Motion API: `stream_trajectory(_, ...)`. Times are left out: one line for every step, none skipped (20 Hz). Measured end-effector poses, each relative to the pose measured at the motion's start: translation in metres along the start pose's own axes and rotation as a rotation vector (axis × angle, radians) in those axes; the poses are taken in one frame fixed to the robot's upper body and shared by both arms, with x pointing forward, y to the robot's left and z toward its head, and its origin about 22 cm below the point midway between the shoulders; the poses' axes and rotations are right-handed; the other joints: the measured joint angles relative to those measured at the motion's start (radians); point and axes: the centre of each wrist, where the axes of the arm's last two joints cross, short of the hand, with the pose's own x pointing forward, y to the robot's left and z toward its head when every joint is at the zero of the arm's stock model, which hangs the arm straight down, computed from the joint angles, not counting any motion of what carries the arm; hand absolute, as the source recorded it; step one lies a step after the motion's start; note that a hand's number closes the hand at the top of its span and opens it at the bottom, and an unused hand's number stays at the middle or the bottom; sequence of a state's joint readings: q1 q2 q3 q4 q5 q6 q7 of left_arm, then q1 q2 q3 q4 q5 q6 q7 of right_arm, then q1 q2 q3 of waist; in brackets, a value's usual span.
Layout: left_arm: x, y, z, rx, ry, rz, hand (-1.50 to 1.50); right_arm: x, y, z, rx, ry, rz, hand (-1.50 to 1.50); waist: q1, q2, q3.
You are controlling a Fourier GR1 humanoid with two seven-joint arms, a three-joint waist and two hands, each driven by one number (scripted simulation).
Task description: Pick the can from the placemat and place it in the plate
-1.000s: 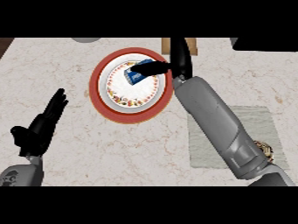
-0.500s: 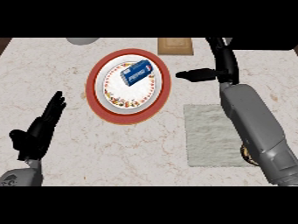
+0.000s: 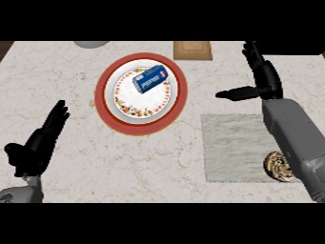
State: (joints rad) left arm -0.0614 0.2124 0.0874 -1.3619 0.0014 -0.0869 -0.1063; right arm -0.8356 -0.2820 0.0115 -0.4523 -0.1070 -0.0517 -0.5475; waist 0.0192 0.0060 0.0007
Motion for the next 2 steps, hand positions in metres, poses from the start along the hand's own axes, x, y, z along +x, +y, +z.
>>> stream_trajectory(0.0028,-0.0002,-0.0001,-0.002,-0.001,0.002,0.00,-0.0032,0.0004,0.0015,-0.001,0.001,0.005,-1.50,0.000,0.000,0.000)
stream_trajectory(0.0021,0.0006,-0.0019,-0.003,0.000,-0.001,0.00,-0.0056,-0.0006,0.0028,-0.004,-0.007,0.007,-1.50,-0.001,0.000,0.000)
